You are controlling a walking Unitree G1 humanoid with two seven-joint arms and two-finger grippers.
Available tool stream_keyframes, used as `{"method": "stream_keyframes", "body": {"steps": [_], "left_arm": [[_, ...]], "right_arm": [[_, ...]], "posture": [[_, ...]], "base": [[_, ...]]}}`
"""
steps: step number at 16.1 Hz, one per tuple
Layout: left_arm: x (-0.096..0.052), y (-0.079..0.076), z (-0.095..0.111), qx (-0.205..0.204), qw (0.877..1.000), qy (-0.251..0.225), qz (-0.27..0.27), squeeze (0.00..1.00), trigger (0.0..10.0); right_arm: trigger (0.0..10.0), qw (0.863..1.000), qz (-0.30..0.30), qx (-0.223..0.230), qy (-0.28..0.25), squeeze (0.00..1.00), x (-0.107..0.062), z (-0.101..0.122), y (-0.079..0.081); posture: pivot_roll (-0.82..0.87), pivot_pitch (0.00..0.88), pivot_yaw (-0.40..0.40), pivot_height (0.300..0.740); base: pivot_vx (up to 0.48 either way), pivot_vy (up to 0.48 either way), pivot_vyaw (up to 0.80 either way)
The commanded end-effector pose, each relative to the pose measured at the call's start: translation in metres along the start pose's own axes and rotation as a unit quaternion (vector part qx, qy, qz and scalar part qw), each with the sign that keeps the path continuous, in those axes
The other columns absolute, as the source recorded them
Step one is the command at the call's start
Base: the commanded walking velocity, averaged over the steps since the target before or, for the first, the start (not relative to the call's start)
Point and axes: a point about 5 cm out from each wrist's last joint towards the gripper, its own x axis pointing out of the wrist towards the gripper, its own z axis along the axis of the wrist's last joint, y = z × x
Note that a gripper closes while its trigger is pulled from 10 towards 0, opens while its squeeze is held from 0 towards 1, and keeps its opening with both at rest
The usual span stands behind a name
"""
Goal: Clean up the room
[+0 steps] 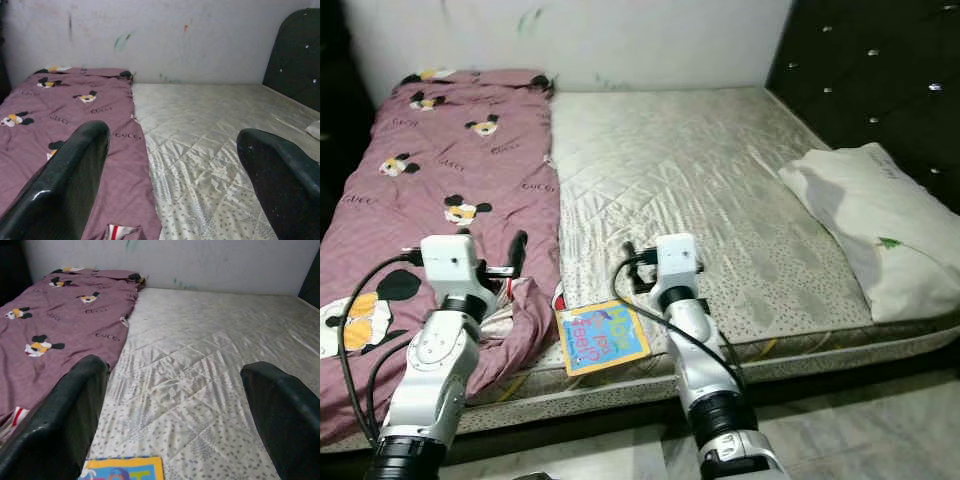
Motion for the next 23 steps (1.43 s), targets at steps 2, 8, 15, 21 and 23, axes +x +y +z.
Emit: {"method": "stream_keyframes", "body": {"steps": [2,8,15,21,23], "left_arm": [[-0.001,-0.004,0.002,-0.008,1.0,-0.008,-0.016,0.0,10.0],[-0.001,-0.007,0.002,-0.012,1.0,-0.006,-0.018,0.0,10.0],[0.0,-0.007,0.002,-0.013,1.0,-0.004,-0.015,0.0,10.0],[-0.002,-0.003,0.0,-0.011,1.0,0.003,0.006,0.0,10.0],[-0.005,0.001,-0.003,-0.009,1.0,0.008,0.013,0.0,10.0]], "right_arm": [[10.0,1.0,-0.007,0.001,0.001,0.0,0.001,0.001,-0.007],[10.0,1.0,-0.011,0.003,0.004,0.0,0.001,0.001,-0.008],[10.0,1.0,-0.011,0.001,0.004,0.0,0.002,0.001,-0.008],[10.0,1.0,-0.01,-0.002,0.006,0.0,0.003,0.001,-0.008],[10.0,1.0,-0.008,-0.006,0.002,0.0,0.002,0.001,-0.007]], "posture": [[0.04,0.028,-0.011,0.74],[0.04,0.042,-0.013,0.74],[0.04,0.042,-0.012,0.74],[0.04,0.042,-0.012,0.74],[0.05,0.041,-0.01,0.74]], "base": [[0.306,0.0,0.0],[0.339,0.0,0.0],[0.33,0.0,0.0],[0.047,0.0,0.0],[0.0,0.0,0.4]]}}
